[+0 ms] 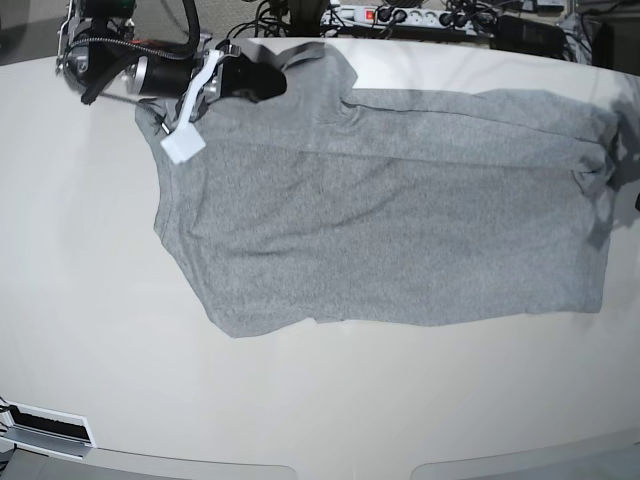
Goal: Layout the t-shirt on the table in an organized manner, then fold the t-shirt properly
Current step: 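Release the shoulder and move the right gripper along the collar edge, then grasp the shirt fabric near the printed lettering with the right gripper, then pull the shirt with both grippers away from each other to flatten it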
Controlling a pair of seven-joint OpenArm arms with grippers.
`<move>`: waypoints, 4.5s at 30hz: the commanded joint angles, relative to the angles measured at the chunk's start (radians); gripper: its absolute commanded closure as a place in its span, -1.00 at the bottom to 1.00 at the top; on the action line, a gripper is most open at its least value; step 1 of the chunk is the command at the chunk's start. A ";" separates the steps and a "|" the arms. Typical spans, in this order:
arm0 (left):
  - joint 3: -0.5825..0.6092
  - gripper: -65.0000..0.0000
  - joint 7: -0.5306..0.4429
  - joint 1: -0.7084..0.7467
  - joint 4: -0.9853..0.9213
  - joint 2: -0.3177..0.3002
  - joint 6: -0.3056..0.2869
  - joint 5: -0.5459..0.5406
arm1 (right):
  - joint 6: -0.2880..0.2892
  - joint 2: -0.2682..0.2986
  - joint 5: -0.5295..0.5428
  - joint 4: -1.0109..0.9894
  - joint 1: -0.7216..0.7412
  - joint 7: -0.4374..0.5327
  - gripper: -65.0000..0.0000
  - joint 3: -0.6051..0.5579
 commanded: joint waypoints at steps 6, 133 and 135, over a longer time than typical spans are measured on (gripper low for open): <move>-0.014 0.01 -0.010 -0.011 0.008 -0.034 0.001 -0.006 | 0.006 0.003 -0.091 0.025 0.087 0.071 1.00 0.002; -0.078 1.00 -0.217 0.069 -0.039 0.452 -0.002 0.317 | -0.077 0.303 -0.938 -0.052 0.262 0.628 1.00 -0.449; -0.078 1.00 -0.222 0.059 -0.080 0.454 -0.002 0.318 | -0.087 0.297 -0.966 -0.071 0.262 0.642 1.00 -0.449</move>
